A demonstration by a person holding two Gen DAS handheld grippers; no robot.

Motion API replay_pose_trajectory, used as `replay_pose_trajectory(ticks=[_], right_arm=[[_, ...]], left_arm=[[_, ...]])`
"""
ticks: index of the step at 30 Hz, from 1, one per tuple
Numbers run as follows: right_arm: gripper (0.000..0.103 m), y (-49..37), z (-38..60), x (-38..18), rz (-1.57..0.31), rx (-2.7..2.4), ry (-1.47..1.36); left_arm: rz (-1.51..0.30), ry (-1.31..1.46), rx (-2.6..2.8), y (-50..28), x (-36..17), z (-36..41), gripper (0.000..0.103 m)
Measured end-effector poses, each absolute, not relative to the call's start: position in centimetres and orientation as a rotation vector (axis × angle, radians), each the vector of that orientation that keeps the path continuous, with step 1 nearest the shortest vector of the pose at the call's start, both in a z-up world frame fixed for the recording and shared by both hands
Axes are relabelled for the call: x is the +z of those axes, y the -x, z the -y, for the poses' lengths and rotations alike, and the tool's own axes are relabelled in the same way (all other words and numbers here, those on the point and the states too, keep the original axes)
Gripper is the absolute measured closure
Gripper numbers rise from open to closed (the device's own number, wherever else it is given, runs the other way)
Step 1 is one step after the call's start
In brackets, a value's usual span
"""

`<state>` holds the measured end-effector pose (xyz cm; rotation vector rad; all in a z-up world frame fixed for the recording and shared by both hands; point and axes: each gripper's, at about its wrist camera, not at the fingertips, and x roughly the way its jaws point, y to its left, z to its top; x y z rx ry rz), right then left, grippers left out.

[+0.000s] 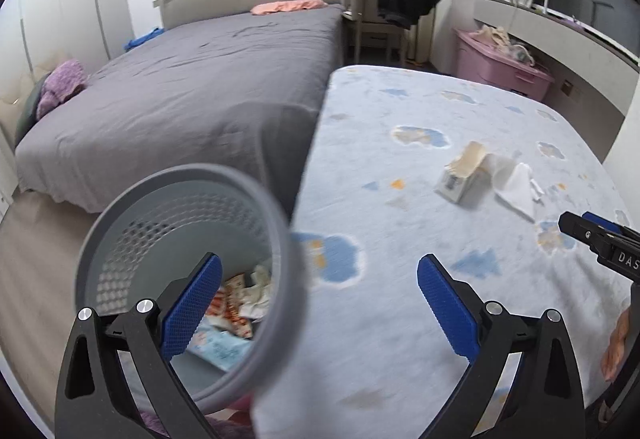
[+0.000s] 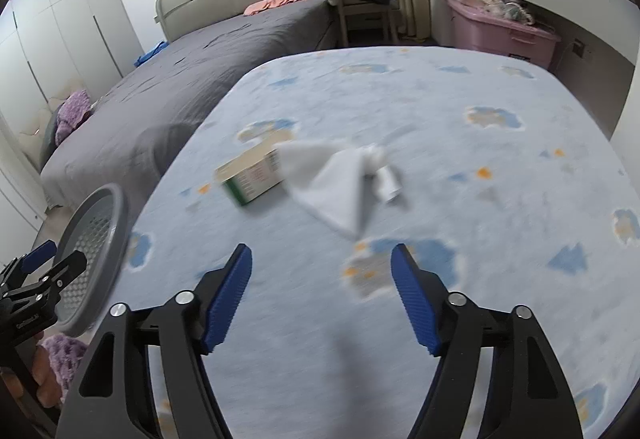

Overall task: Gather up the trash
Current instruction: 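Move both open grippers back over the table toward the carton and cloth, then grasp the white cloth with the right gripper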

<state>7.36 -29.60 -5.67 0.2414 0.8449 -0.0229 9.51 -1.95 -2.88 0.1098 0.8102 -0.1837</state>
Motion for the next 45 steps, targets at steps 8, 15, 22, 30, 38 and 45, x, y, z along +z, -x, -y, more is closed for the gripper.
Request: replay_pose_trajectory(ticks=[8,15,22,30,38,45], right_arm=[[0.031,-10.3,32.8,-5.9,-0.846,-0.040,-0.175],[0.028,-13.9,33.5,-6.9,-0.864,-0.009,-0.148],[0.028,-17.1,33.0,-8.4,-0.920,0.039,-0.114],[0.028,-19.8,32.2,-9.6,-0.955,0.046,-0.077],[0.057,-19.9,31.9,-10.1,-0.939,0.038,-0.050],[0.066,-19.3,32.7,-9.9,-0.930,0.056,-0.117]], left_arm=[[-0.821,-0.137,-0.232,-11.2,-3.2,6.6,0.007],[-0.829,-0.148,-0.222,-12.3,-3.5,8.7,0.007],[-0.848,-0.145,-0.205,-13.1,-4.3,9.1,0.007],[-0.856,-0.150,-0.200,-13.6,-4.6,9.3,0.007],[-0.868,-0.140,-0.205,-13.8,-4.9,9.4,0.007],[-0.878,-0.140,-0.226,-14.1,-5.2,10.3,0.007]])
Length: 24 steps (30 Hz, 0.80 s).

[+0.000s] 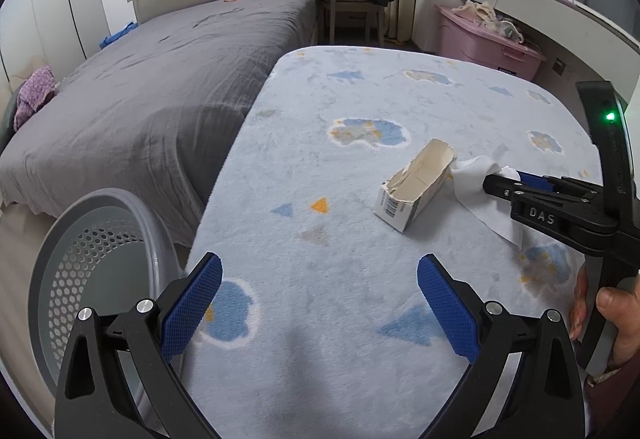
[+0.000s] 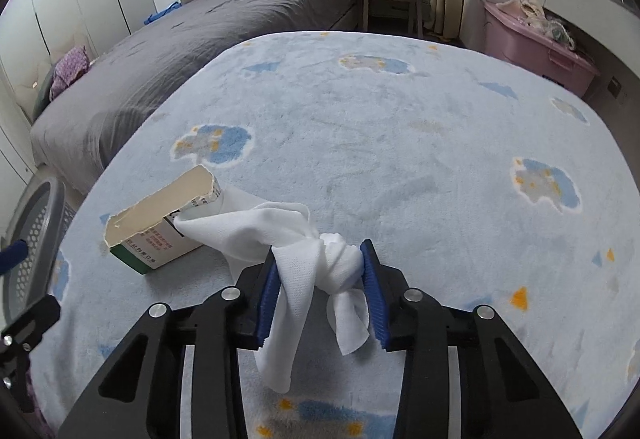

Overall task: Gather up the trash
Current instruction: 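Grasp the white cloth with the right gripper, then grasp the white milk carton with the left gripper while the right gripper holds the cloth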

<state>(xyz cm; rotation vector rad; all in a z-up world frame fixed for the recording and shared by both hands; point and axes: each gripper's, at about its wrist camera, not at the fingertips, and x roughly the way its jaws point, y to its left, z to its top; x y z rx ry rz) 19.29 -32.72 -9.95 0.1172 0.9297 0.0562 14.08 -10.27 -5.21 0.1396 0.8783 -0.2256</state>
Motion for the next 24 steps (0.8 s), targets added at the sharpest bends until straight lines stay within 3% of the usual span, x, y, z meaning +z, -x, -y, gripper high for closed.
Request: replay_pose_trajectory(ticks=[24], right_arm=[[0.067,-11.5,38.8,-7.6,-0.848,-0.033,-0.365]], left_arm=[[-0.914,-0.184,-0.313,-19.0,-7.6,16.4,0.007]])
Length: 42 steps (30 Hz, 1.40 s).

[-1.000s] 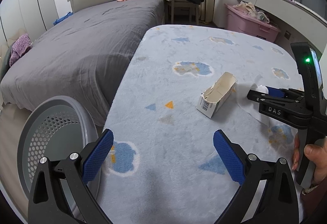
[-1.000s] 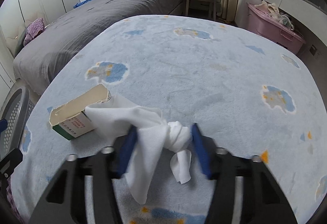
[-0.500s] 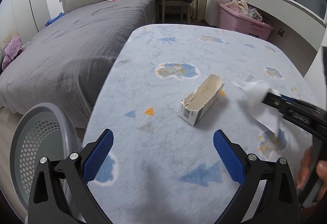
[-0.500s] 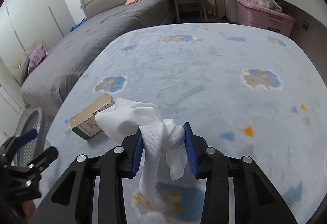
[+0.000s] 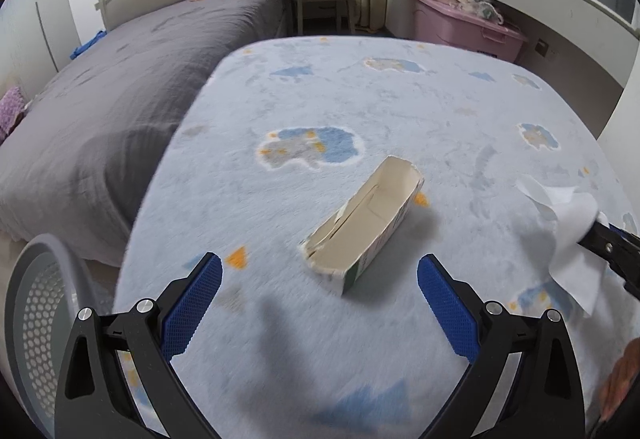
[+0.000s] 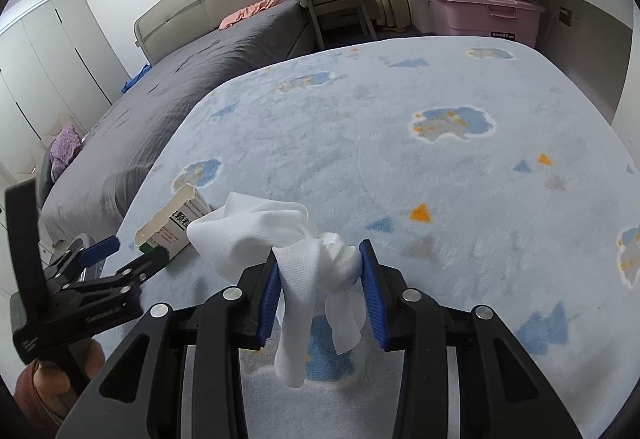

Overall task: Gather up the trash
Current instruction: 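Grasp the white milk carton with the left gripper while the right gripper holds the cloth, then carry the carton and cloth over the grey basket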

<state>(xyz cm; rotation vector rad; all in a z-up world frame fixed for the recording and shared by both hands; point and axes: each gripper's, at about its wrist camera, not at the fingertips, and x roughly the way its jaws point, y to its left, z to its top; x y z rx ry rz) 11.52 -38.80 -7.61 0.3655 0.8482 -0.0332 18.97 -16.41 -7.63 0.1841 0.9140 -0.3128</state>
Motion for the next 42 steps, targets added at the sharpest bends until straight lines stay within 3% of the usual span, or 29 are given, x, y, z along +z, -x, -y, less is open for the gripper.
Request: replay_pose_trajectory(ticks=[8,10,18,22,24,42], right_arm=[[0.067,-11.2,39.5,-7.7,-0.844,-0.018,-0.391],[0.067,-11.1,39.5,-7.5,-0.839,-0.014,-0.395],[0.067,-11.1,39.5,-7.3,-0.835,-0.006,-0.400],[0.067,-11.0,39.3,-7.3,-0.838,-0.010,-0.396],[0.067,-11.0,39.2,-7.4,-0.842,-0.013,-0.392],[0.067,-9.6,32.7,-6.4,-0.854,0.056,-0.300]], left_arm=[[-0.919,-0.197,-0.319,-21.0,-8.9,18.3,0.009],[-0.925,-0.194,-0.331,-21.1,-9.1,18.6,0.015],[-0.951,-0.173,-0.383,-21.0,-9.3,19.0,0.058],[-0.954,-0.173,-0.390,-20.2,-9.0,18.9,0.066],[-0.950,-0.175,-0.393,-19.7,-8.7,18.7,0.076],[-0.845,-0.131,-0.301,-12.5,-3.4,9.2,0.075]])
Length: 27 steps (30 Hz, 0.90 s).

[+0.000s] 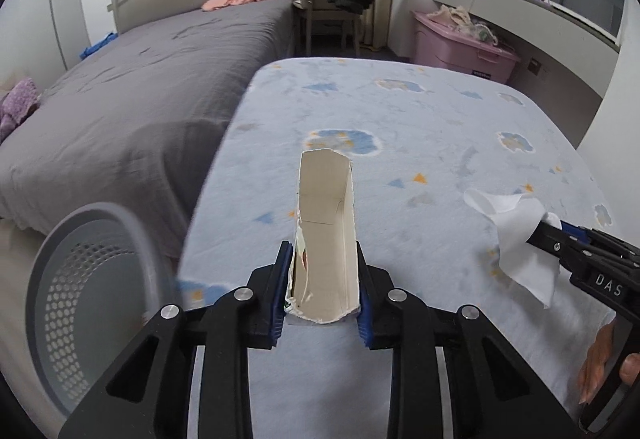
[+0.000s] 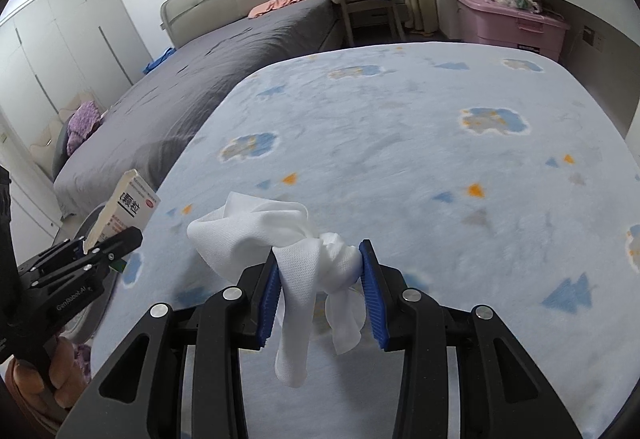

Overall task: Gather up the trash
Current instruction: 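Carry the carton and cloth over the grey basket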

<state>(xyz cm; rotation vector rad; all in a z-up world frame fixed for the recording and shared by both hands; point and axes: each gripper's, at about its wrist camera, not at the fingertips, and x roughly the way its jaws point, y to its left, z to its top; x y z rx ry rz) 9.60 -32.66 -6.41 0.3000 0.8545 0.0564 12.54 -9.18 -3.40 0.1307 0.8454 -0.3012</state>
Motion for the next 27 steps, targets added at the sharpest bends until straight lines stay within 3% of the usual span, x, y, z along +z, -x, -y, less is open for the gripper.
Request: replay_pose_trajectory(ticks=[14,27], right_arm=[[0.067,-11.1,17.2,-4.6,-0.845,0.253,-0.228],[0.066,-13.5,5.9,-5.7,-0.858,0.396,-0.136]], left_arm=[[-0.823,-0.093,-0.085,-11.0,-2.7,-5.4,0.075],[-0.824,-0.064,0.048,-11.8,-5.7,-14.4,0.075]])
